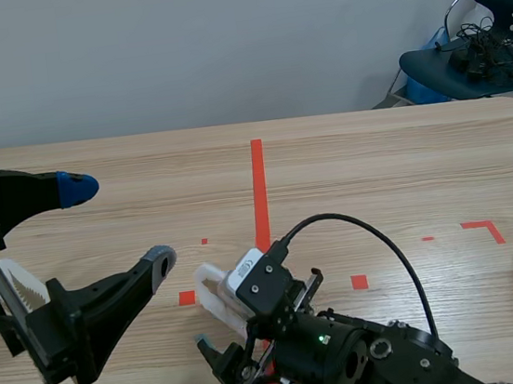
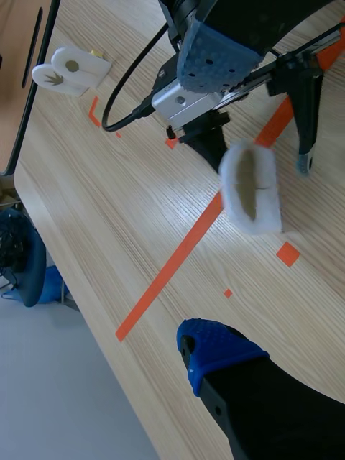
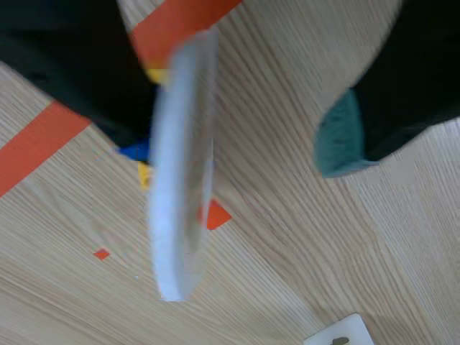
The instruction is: Do the leaf sorting experiment
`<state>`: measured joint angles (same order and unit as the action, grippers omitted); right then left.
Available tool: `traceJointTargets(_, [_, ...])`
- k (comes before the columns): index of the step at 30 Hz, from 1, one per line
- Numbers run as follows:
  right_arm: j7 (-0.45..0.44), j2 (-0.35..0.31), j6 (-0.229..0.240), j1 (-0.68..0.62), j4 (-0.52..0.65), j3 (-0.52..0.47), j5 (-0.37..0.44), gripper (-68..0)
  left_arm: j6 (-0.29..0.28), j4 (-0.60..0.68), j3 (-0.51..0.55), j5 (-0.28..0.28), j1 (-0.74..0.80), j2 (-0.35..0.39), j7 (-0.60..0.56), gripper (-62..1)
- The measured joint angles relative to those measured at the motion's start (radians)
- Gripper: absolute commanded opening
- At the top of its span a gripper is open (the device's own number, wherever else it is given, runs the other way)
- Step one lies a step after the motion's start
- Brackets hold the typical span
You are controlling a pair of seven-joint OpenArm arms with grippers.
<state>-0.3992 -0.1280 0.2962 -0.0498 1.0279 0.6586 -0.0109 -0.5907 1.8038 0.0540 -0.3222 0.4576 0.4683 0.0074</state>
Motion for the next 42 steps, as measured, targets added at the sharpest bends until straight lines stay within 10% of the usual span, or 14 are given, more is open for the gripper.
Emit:
traceJointTargets(5, [-0.01, -0.011, -0.013, -0.012, 0.005, 0.0, -0.001, -60.4, 0.0, 0.0, 0.0, 0.0, 0.0, 0.0, 0.0, 1.4])
traceJointTargets(11, [-0.09, -0.062, -0.012, -0.03, 0.058, -0.019, -0.001, -61.3, 0.003, 0.0, 0.0, 0.0, 0.0, 0.0, 0.0, 1.4])
traceJointTargets(20, [-0.011, -0.183, -0.012, -0.303, 0.523, -0.298, 0.021, -61.3, 0.003, 0.0, 0.0, 0.0, 0.0, 0.0, -0.002, 1.4])
traceJointTargets(25, [0.03, -0.199, -0.012, -0.472, 0.666, -0.476, 0.199, -61.3, 0.003, 0.0, 0.0, 0.0, 0.0, 0.0, -0.002, 1.4])
traceJointTargets(42, [0.089, -0.176, -0.02, -0.31, 0.211, -0.694, 0.308, -61.3, 0.003, 0.0, 0.0, 0.0, 0.0, 0.0, -0.003, 1.4])
